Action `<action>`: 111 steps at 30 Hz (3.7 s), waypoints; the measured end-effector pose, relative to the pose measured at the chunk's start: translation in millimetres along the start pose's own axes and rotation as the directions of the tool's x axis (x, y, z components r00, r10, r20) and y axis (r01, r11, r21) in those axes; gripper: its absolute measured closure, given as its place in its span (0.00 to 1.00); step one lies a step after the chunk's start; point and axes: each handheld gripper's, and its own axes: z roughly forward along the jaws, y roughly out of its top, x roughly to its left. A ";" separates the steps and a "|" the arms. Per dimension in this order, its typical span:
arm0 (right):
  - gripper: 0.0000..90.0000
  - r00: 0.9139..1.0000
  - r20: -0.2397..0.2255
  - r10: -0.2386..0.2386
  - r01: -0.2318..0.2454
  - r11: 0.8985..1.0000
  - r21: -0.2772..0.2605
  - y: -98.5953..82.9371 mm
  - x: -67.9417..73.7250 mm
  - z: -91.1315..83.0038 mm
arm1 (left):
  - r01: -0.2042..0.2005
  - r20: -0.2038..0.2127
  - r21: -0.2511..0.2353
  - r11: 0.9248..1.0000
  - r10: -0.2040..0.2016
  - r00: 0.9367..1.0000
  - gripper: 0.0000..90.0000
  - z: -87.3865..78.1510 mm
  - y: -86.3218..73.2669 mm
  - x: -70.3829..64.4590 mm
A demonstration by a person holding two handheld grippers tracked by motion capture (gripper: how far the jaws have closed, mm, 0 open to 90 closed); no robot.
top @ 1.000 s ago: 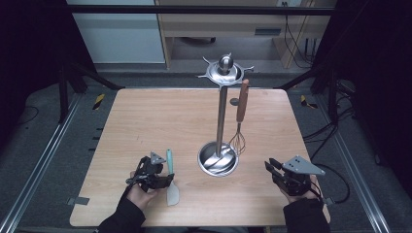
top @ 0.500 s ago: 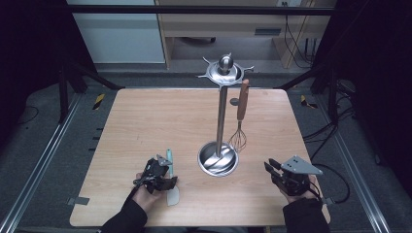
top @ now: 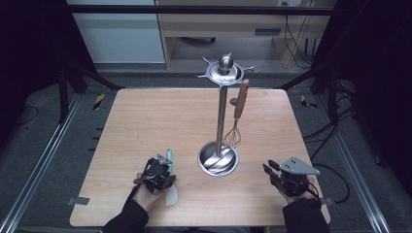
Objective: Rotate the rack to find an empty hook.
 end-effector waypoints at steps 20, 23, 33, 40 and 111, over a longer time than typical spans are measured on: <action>0.81 1.000 0.003 -0.002 0.002 1.000 0.006 -1.4 -1.3 -0.5 | 0.033 0.031 0.016 0.999 -0.034 0.999 0.80 -11.3 -9.2 26.3; 0.81 1.000 0.002 -0.002 0.002 1.000 0.007 -1.3 -0.9 -0.4 | 0.052 0.026 0.011 0.999 -0.052 0.998 0.77 -10.3 -8.6 27.6; 0.80 1.000 0.001 -0.002 0.002 1.000 0.009 -1.3 -0.6 0.2 | 0.082 0.022 0.036 0.996 -0.083 0.996 0.86 -7.7 -5.3 24.2; 0.80 1.000 0.000 -0.003 0.003 1.000 0.008 -1.5 -1.2 0.1 | 0.039 0.050 0.022 0.999 -0.040 0.998 0.87 -7.7 -6.9 23.6; 0.71 0.999 0.019 0.028 -0.029 0.999 0.039 -4.8 -7.4 3.9 | -0.006 -0.004 -0.297 0.955 0.005 1.000 0.90 -72.6 -3.6 6.1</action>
